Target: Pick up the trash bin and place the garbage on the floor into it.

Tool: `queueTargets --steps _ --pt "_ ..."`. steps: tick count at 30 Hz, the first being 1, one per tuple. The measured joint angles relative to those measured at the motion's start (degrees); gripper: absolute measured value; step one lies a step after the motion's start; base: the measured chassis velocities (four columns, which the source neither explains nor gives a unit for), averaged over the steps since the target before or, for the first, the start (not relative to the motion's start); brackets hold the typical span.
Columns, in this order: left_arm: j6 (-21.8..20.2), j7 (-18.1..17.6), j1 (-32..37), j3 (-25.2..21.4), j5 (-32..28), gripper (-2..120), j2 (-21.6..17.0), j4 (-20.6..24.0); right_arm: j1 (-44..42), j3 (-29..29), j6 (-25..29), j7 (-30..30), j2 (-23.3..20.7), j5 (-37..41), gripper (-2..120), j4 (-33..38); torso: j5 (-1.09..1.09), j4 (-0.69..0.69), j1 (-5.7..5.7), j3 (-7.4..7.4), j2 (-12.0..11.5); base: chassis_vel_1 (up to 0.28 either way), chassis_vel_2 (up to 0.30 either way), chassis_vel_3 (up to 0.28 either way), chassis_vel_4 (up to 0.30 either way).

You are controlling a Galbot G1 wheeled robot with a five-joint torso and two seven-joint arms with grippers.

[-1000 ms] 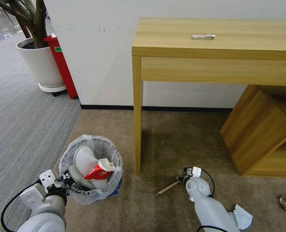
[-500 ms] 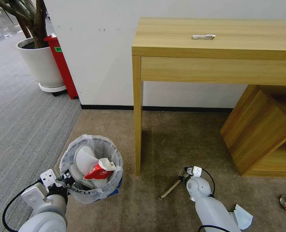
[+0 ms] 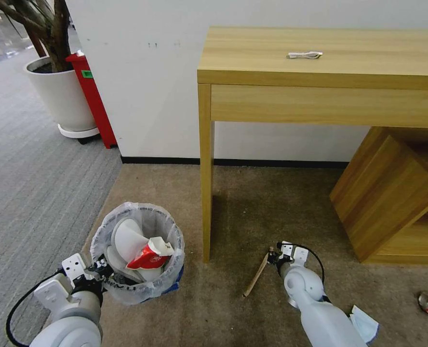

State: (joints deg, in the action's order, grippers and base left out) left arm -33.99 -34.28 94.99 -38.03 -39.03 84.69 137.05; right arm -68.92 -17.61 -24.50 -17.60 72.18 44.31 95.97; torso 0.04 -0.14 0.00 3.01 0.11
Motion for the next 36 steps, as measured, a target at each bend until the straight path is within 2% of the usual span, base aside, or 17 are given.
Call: queueTargets --steps 2,4,9,11,12,15,16,22,23,26,27,30,34,36 --pt "0.0 0.0 0.0 0.0 0.0 0 0.0 0.0 -2.1 -0.2 0.1 0.5 -1.3 0.4 0 5.0 0.0 -0.01 0.0 0.0 0.0 0.0 0.0 0.0 0.0" --pt "0.0 0.0 0.0 0.0 0.0 0 0.0 0.0 -2.4 -0.3 -0.2 0.6 -1.6 0.4 0 5.9 0.01 -0.01 0.0 0.0 0.0 0.0 0.0 0.0 0.0" --pt "0.0 0.0 0.0 0.4 -0.1 0 0.1 0.1 -0.1 -0.5 -2.8 -1.7 -0.6 0.5 0 2.1 0.0 0.0 0.0 0.0 0.0 0.0 0.0 0.0 0.0" --pt "0.0 0.0 0.0 0.4 -0.1 0 -0.1 0.1 2.2 -0.3 -6.2 -4.4 0.9 2.0 11 -2.5 0.01 0.01 0.0 0.01 0.0 0.0 0.0 0.0 0.0" --pt "0.0 0.0 0.0 0.4 -0.1 0 -0.1 0.1 2.2 -0.3 -6.2 -4.4 0.9 2.0 11 -2.5 0.01 0.01 0.0 0.01 0.0 0.0 0.0 0.0 0.0" --pt "0.0 0.0 -0.2 0.2 -0.2 0 -0.2 0.1 4.5 0.4 -8.2 -5.2 2.5 1.3 25 -7.9 0.01 0.0 0.0 0.01 0.0 0.0 0.0 0.0 0.0" --pt "0.0 0.0 -0.2 0.2 -0.2 0 -0.2 0.1 4.5 0.4 -8.2 -5.2 2.5 1.3 25 -7.9 0.01 0.0 0.0 0.01 0.0 0.0 0.0 0.0 0.0" --pt "0.0 0.0 -0.2 0.1 -0.5 0 -0.5 -0.1 7.7 0.7 -9.2 -5.1 4.8 -1.0 50 -15.0 0.0 0.0 0.0 0.01 0.0 0.0 0.0 0.0 0.0" --pt "0.0 0.0 -0.2 0.1 -0.5 0 -0.5 -0.1 7.7 0.7 -9.2 -5.1 4.8 -1.0 50 -15.0 0.0 0.0 0.0 0.01 0.0 0.0 0.0 0.0 0.0" --pt "0.0 0.0 -0.1 -0.1 -0.7 0 -0.7 -0.1 9.0 0.6 -9.2 -4.8 5.9 -2.2 65 -18.0 0.0 0.0 0.0 0.01 0.0 0.0 0.0 0.0 0.0" --pt "0.0 0.0 -0.1 -0.1 -0.7 0 -0.7 -0.1 9.0 0.6 -9.2 -4.8 5.9 -2.2 65 -18.0 0.0 0.0 0.0 0.01 0.0 0.0 0.0 0.0 0.0" --pt "0.0 0.0 0.0 -0.2 -0.8 0 -0.9 -0.1 9.7 0.6 -9.0 -4.1 6.5 -2.8 80 -19.8 0.0 0.0 0.0 0.01 0.0 0.0 0.0 0.0 0.0" --pt "0.0 0.0 0.0 -0.3 -0.9 0 -1.0 -0.1 10.0 0.5 -8.8 -3.8 6.8 -3.2 87 -20.6 0.0 0.0 0.0 0.01 0.0 0.0 0.0 0.0 0.0" --pt "0.1 0.0 0.0 -0.4 -1.0 0 -1.1 0.0 10.4 0.5 -8.4 -3.4 7.0 -3.8 77 -22.0 0.0 0.0 0.0 0.01 0.0 0.0 0.0 0.0 0.0"
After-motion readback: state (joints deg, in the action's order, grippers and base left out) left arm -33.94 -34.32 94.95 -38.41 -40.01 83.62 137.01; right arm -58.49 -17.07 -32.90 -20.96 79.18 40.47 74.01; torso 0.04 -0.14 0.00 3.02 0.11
